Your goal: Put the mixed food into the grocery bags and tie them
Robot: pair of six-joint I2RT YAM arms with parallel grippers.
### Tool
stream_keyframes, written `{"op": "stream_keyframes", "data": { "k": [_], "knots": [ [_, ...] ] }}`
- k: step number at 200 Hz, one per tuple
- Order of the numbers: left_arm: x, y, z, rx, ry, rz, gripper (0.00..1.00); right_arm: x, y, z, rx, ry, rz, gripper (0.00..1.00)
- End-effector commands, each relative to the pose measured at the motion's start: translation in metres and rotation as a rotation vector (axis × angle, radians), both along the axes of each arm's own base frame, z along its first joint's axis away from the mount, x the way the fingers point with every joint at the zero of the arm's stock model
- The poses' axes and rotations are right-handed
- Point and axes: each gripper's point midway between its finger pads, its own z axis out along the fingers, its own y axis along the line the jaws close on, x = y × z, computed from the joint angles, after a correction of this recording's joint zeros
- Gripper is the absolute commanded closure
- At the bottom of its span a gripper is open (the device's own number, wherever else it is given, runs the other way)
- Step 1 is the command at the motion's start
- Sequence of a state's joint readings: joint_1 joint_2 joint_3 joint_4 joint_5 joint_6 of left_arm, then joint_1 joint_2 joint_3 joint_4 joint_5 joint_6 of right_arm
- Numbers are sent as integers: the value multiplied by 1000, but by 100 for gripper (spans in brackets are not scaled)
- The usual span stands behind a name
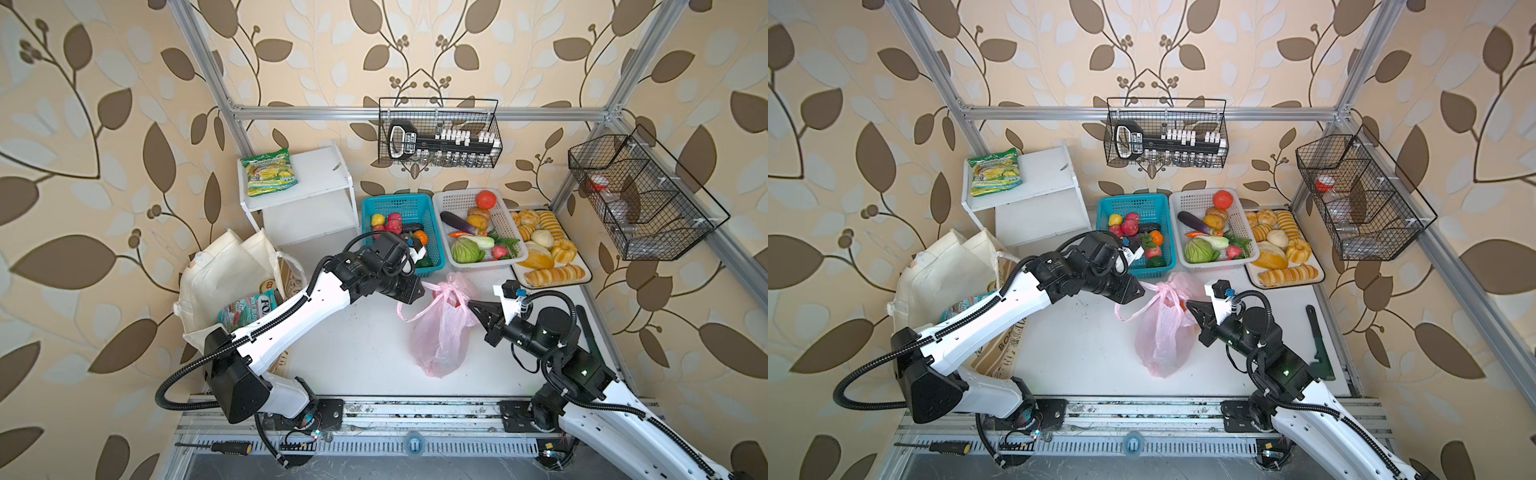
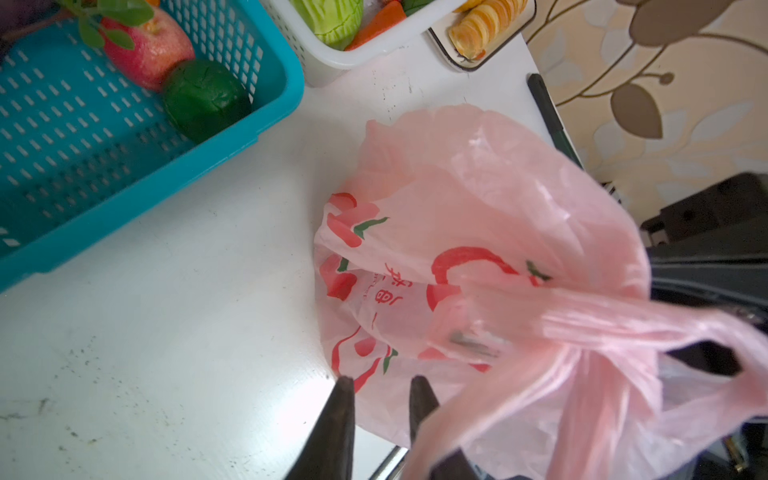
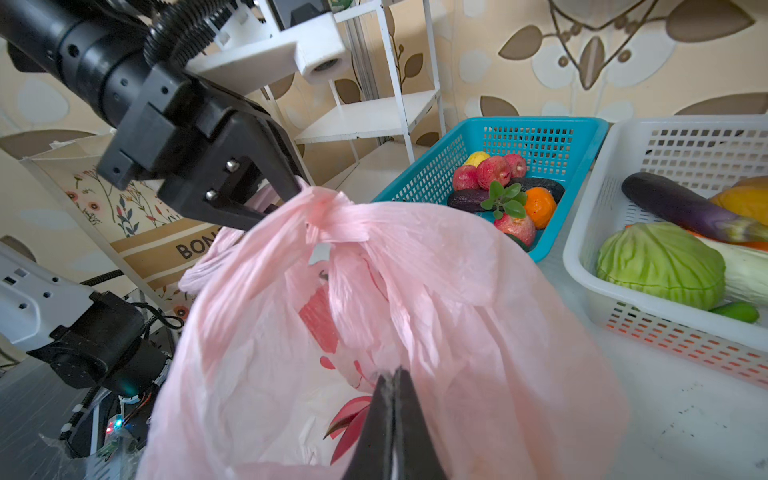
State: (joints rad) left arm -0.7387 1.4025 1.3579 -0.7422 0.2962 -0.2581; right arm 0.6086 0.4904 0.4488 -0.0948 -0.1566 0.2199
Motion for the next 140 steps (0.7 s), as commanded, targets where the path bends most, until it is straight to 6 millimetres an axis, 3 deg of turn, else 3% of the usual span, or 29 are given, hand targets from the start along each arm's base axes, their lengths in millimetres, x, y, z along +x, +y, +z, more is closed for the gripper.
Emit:
{"op": "stream_keyframes", "data": {
  "k": [1,23,60,87,140],
  "knots": [
    [-10,-16,27,-123,-53,-116,47,-1,1,12,-2,-44,13,100],
    [-21,-27,42,-199,-40,-197,32,3,5,7,1,-34,13,100],
    [-18,-18,59,-180,-102,-171,20,9,6,7,2,-41,-2,100],
    [-14,-14,80,-220,-167,-131,2,9,7,8,4,-44,0,100],
    [3,-27,107,-307,-99,-15,1,10,6,7,5,-42,-5,100]
  ]
}}
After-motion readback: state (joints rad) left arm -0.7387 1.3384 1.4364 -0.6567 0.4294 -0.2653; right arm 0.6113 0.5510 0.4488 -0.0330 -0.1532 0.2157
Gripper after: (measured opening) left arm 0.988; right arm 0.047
